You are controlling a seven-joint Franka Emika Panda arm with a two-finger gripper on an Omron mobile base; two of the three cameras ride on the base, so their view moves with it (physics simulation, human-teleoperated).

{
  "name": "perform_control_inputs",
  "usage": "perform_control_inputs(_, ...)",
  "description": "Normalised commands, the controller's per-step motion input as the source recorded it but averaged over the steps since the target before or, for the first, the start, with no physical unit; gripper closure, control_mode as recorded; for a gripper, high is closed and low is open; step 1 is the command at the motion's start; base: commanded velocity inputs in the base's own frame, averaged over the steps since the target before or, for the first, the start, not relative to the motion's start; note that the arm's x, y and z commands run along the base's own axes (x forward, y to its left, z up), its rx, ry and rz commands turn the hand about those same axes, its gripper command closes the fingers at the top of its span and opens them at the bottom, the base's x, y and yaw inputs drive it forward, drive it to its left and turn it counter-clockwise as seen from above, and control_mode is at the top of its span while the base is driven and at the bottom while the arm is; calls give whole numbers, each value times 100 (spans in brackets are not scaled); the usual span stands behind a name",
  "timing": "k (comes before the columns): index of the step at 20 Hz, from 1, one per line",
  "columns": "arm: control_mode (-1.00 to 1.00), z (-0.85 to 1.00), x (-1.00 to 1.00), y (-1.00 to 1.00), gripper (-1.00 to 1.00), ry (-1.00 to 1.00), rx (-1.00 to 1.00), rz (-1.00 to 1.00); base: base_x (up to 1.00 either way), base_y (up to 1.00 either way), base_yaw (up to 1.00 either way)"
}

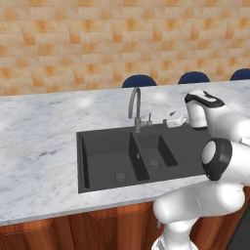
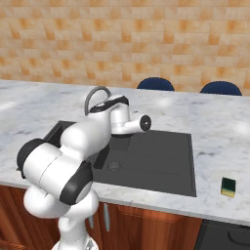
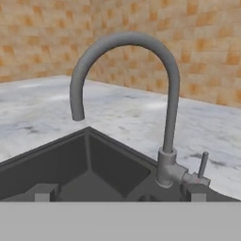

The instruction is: Soak the sponge with water for a few seconds and then drop it inside the sink.

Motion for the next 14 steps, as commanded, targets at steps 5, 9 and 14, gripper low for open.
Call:
perform_control_inputs(5, -100, -4, 5, 0, -100, -6, 7, 3, 0, 0, 0)
perform_control_inputs(9, -100, 0, 0, 0, -100, -4, 7, 3, 0, 0, 0)
perform_control_inputs(14, -100, 0, 4, 0, -100, 1, 2, 1, 0, 0, 0)
